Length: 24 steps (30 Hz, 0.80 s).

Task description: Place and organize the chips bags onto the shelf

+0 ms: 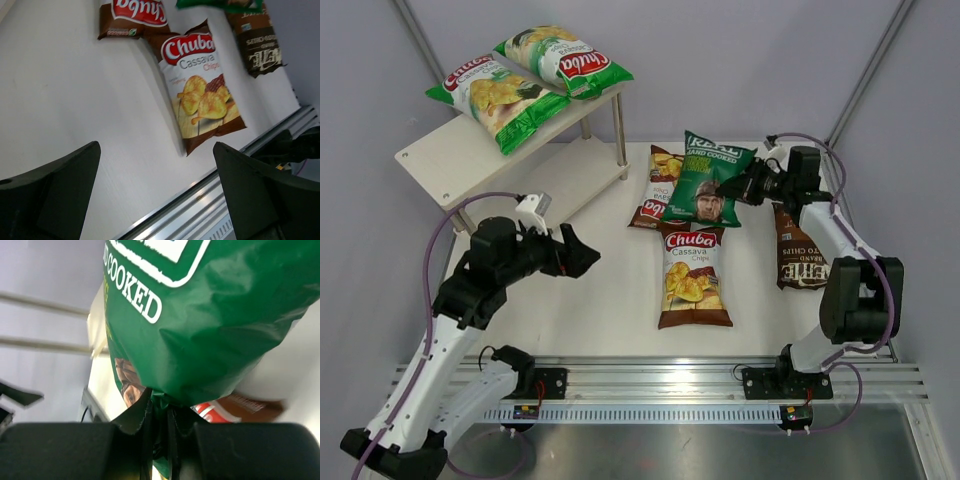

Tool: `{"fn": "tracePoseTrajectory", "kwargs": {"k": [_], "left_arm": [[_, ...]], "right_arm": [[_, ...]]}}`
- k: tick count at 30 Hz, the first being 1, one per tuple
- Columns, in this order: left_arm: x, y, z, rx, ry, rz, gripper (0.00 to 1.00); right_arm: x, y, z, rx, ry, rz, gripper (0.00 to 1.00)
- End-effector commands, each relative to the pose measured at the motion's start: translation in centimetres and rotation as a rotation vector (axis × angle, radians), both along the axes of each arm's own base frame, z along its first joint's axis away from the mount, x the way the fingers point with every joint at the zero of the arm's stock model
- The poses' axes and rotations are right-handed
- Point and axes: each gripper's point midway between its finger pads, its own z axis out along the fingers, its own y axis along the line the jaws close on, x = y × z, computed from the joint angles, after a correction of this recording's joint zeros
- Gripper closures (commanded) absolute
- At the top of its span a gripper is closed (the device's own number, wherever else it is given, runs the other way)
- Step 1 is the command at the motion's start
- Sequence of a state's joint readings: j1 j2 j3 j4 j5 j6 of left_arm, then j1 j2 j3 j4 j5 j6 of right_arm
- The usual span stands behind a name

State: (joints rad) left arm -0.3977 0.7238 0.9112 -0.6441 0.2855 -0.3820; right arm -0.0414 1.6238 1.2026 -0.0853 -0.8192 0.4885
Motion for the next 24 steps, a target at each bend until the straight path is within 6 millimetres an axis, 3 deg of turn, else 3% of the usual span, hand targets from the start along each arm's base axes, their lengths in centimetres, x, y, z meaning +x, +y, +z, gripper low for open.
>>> {"fn": "tracePoseTrajectory", "kwargs": {"k": [1, 2, 4, 8, 9, 11, 12, 17, 24], "left_arm": [[0.6, -2.9, 5.1, -0.153, -0.088, -0.101, 0.01], [0.6, -3.2, 5.1, -0.162, -0.079, -0.116, 0.01], [1.0, -3.6, 5.0, -0.185, -0.073, -0.122, 0.01], [1.0, -5.0, 3.2, -0.226, -0.005, -0.173, 0.01], [1.0, -5.3, 2.4, -0.235, 0.009, -0.184, 0.01], [0.5, -6.2, 1.8, -0.258, 0.036, -0.241, 0.01], [0.4, -6.7, 1.5, -0.284, 0.035, -0.262, 0.01], [-1.5, -9.1, 1.9, -0.371, 0.035, -0.406, 0.01], [-0.4, -10.3, 0.3, -0.328, 0.076, -0.371, 0.01]], "right_arm": [[-4.0, 4.5, 2.9, 0.063, -0.086, 0.133, 0.87], [-5.4, 5.5, 2.5, 0.08, -0.08, 0.171, 0.87], [-7.8, 7.7, 4.0, 0.103, -0.124, 0.239, 0.87], [-11.7, 10.2, 4.6, 0.122, -0.156, 0.311, 0.86], [-12.6, 10.6, 5.8, 0.144, -0.194, 0.323, 0.86], [-14.2, 11.4, 5.3, 0.17, -0.182, 0.349, 0.86], [-15.0, 11.7, 6.3, 0.192, -0.208, 0.359, 0.86], [-17.6, 12.6, 6.7, 0.206, -0.227, 0.404, 0.86], [-20.8, 13.3, 9.2, 0.312, -0.276, 0.503, 0.85]]}}
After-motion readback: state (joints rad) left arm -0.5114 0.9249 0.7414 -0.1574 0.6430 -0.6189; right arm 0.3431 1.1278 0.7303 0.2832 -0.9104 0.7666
